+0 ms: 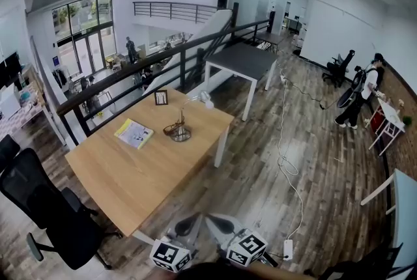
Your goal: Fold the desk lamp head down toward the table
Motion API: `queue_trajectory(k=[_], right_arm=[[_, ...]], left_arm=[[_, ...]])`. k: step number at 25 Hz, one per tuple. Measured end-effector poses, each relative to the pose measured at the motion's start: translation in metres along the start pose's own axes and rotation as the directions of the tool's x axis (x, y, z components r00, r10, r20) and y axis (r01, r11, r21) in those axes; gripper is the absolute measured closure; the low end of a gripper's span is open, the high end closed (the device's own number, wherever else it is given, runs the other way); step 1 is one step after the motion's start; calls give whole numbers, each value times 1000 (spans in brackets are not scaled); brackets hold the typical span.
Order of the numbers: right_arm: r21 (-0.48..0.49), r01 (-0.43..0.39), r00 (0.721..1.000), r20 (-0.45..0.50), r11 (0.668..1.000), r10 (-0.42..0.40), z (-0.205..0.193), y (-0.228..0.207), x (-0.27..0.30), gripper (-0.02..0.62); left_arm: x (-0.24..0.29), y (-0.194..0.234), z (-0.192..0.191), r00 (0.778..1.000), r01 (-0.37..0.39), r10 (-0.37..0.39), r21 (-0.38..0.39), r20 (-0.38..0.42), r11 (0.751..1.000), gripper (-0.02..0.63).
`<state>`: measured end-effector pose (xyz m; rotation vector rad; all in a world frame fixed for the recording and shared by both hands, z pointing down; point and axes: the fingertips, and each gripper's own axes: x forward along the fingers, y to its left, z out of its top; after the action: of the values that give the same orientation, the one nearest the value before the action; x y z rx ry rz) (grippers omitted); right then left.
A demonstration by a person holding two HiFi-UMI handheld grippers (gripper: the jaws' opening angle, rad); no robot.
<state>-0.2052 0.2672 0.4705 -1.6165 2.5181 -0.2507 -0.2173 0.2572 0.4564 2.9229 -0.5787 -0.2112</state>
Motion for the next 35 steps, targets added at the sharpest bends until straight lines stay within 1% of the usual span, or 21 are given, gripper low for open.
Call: queue_trajectory(k=[5,10,15,19,25,28,31,35], right_arm=[[5,6,1000,-9,1000,-6,-3,-23,7,592],[33,20,1000,-1,999,-20,-3,-64,16,593],[33,4,1000,2,999,-4,11,-122,41,592],[17,-25,1000,4,1000,25,29,-173,57,592],[-1,-41,999,-3,999,41,55,-259,64,592],[2,-40,999,-6,999,40,63,-298,64,592],[6,-37,999,1,999,37,70,-326,66,592],[21,-35,999,-7,999,36,67,-344,73,592]], left_arm=[[20,12,-11,1000,1,-1,-6,-12,1000,606],[55,25,-19,1000,-4,4,-1,-22,1000,606],[108,54,-21,999,-43,43,3,-22,999,606],[163,70,-20,998,-67,67,2,-17,998,607],[256,81,-22,997,-73,73,7,9,997,607],[295,79,-22,998,-68,68,1,14,998,607],[320,83,-30,997,-72,72,-1,-3,997,606],[334,97,-27,995,-97,97,-6,-5,995,606]])
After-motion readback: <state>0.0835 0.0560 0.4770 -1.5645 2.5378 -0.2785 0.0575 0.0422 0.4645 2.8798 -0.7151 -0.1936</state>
